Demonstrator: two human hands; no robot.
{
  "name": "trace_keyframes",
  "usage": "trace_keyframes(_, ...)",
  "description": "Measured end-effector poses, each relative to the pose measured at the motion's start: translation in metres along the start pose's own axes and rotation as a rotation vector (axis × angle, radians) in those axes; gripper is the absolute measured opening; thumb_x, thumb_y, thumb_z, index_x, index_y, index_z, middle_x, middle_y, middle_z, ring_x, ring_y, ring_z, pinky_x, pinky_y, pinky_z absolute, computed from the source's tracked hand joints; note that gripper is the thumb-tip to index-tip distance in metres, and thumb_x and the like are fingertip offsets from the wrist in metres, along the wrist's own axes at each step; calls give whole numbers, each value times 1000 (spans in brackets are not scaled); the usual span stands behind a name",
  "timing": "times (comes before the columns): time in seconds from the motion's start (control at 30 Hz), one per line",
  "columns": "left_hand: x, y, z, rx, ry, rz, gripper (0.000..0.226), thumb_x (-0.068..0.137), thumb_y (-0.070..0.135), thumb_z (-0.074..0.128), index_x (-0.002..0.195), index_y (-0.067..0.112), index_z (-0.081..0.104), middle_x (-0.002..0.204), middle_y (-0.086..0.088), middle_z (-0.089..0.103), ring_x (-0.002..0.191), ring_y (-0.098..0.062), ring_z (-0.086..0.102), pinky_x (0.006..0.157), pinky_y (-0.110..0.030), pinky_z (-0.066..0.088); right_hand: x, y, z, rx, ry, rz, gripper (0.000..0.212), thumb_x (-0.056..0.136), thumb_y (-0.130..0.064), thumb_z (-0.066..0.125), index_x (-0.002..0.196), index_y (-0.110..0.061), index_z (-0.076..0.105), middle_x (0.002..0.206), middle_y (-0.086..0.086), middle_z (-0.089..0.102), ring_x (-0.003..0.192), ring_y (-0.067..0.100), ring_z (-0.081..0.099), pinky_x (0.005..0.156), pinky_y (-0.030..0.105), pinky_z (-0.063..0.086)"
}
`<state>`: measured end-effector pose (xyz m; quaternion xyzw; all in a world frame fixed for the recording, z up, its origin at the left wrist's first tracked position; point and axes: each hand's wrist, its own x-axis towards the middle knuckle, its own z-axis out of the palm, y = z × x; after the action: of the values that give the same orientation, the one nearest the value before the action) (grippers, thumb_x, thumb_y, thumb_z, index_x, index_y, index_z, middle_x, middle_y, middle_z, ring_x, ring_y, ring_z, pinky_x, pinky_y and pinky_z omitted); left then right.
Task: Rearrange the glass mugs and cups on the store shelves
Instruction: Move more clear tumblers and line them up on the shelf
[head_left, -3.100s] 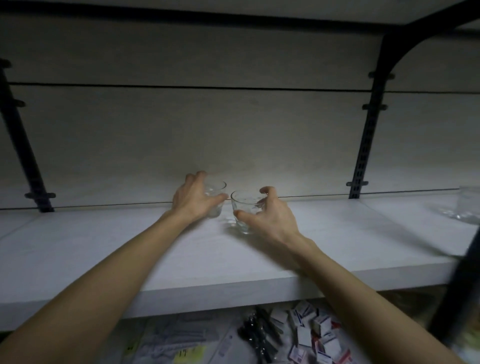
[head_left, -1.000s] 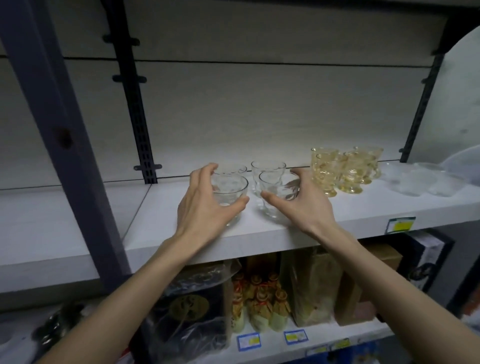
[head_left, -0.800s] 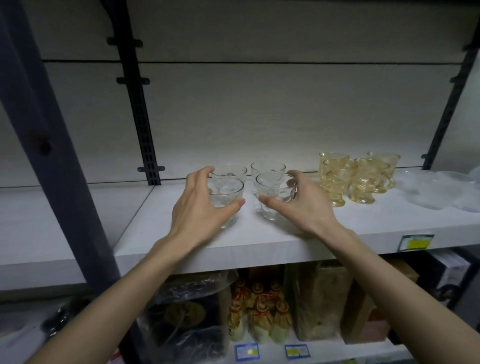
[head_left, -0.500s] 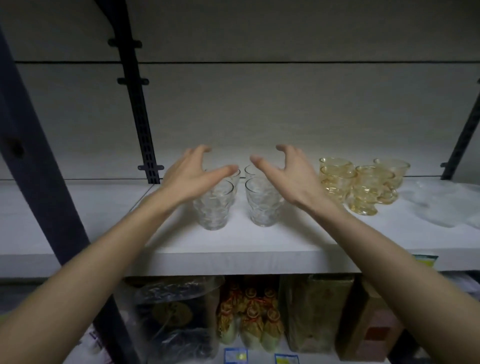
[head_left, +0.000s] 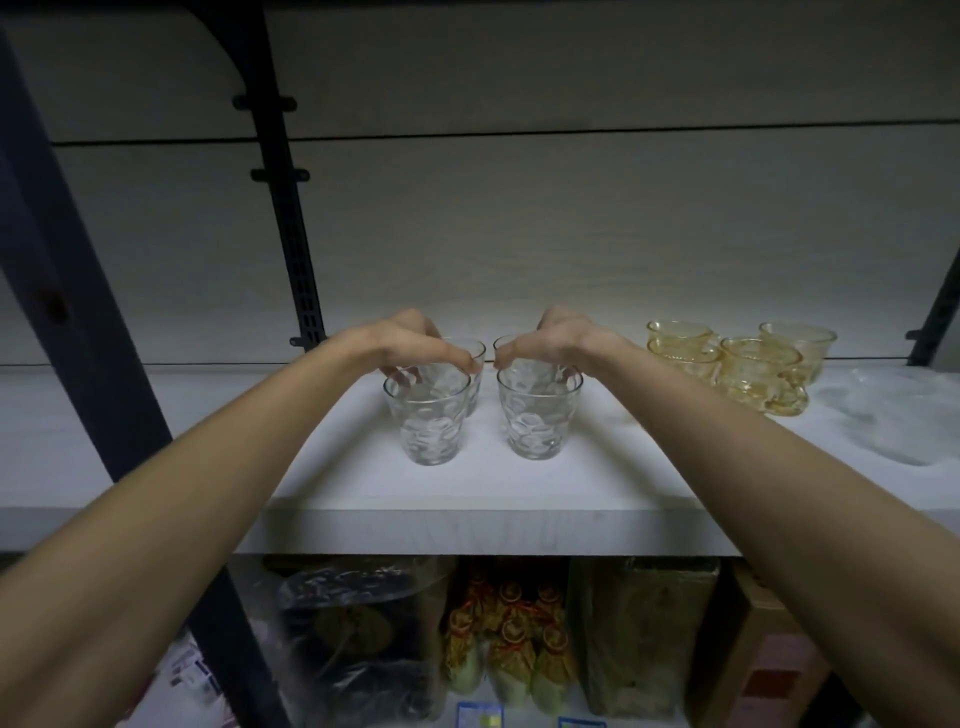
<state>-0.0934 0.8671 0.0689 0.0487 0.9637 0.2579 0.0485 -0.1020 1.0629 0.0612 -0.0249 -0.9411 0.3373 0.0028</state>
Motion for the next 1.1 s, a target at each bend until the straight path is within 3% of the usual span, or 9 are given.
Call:
trace_keyframes(0.07,3,-5,0,-49,107,-8,65,68,57,87,111,14,63,113,-9,69,93,-24,70,88,-44,62,0,5,1,108,72,8,72,67,-46,89,119,-1,64,104,10,62,88,28,64,70,31,53)
trace_keyframes(0.2,1,-14,-12,-183,360,1,118,40,85,80,136,19,58,123,-2,69,108,-23,68,96,-44,57,-6,11,-6,206,286,-108,97,67,-53,87,143,-6,50,133,8,61,125,28,59,104,38,49)
trace_keyframes(0.27,-9,-12,-24,-181,506,74,112,50,88,74,139,23,58,123,5,71,112,-19,67,100,-42,54,-15,9,-14,241,375,-203,99,69,-54,85,148,-9,48,138,8,61,127,25,58,107,39,47)
trace_keyframes(0.37,-29,-14,-37,-196,674,190,99,62,90,65,138,26,61,124,5,70,114,-17,66,99,-42,54,-37,10,-22,334,503,-280,90,71,-59,80,144,-14,54,123,0,65,117,19,62,103,38,50)
trace_keyframes(0.47,-50,-25,-32,-226,640,228,101,57,95,61,129,25,69,121,3,71,111,-17,67,95,-46,57,-60,21,-19,397,543,-316,85,69,-66,73,138,-19,60,115,-5,67,111,15,64,101,39,51)
trace_keyframes(0.63,-68,-29,-4,-97,590,191,100,58,93,56,131,26,68,118,5,72,113,-18,66,100,-41,53,-72,28,-8,293,430,-286,95,62,-74,71,138,-17,62,119,-2,70,113,17,66,102,40,52)
trace_keyframes(0.8,-65,-23,7,82,514,181,100,58,93,59,134,28,65,102,19,71,106,-14,67,94,-41,54,-71,33,4,127,328,-296,98,67,-73,73,144,-15,55,126,-1,66,114,20,63,100,41,52)
trace_keyframes(1.0,-54,-39,11,-86,310,152,121,44,99,65,140,26,60,122,12,69,115,-14,64,101,-44,53,-63,45,6,102,190,-269,98,72,-64,79,151,-17,45,134,-3,59,120,20,59,99,34,48)
trace_keyframes(1.1,-55,-45,15,-159,190,208,122,45,81,77,150,27,46,129,8,61,111,-15,65,92,-40,58,-61,47,7,82,97,-259,103,71,-49,86,156,-21,35,135,-1,56,120,21,59,105,37,48)
